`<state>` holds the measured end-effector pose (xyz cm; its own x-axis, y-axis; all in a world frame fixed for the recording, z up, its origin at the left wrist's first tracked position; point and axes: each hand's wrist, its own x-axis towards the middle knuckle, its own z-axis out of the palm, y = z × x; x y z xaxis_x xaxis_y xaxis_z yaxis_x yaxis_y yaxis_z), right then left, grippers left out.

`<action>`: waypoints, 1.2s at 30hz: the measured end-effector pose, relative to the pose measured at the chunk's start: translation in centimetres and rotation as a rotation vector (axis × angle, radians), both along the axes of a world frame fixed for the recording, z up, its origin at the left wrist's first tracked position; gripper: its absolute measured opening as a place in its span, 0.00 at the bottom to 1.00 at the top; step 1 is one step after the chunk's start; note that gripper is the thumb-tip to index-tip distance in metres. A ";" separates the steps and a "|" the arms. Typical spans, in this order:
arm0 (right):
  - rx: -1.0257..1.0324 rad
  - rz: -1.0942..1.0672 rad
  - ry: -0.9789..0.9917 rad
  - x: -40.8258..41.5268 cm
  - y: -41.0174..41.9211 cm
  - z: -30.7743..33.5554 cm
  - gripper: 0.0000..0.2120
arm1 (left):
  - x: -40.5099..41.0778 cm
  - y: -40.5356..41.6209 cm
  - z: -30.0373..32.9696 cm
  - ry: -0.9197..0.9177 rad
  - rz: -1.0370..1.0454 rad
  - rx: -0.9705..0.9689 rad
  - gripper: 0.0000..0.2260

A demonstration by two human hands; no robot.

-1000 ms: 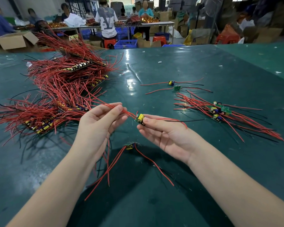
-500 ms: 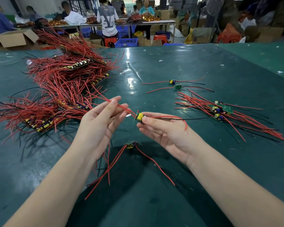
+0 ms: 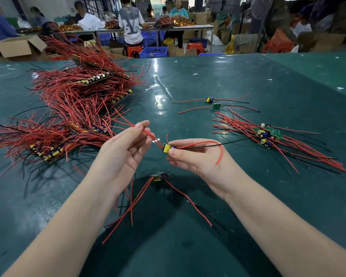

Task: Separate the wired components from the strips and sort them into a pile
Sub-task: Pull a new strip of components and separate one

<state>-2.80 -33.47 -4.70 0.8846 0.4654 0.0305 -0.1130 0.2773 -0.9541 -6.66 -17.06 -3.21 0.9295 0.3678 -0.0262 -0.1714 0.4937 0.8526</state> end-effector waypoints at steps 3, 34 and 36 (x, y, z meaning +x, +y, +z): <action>0.038 -0.004 0.017 0.1 -0.1 0.0 0.06 | 0.1 0.2 0.0 -0.013 0.033 0.007 0.05; 0.164 -0.013 0.169 0.5 -0.2 -0.1 0.05 | 0.5 1.7 0.1 -0.024 0.197 -0.145 0.04; 0.170 -0.009 0.172 0.5 -0.2 -0.1 0.05 | 0.5 1.9 0.0 -0.030 0.195 -0.165 0.02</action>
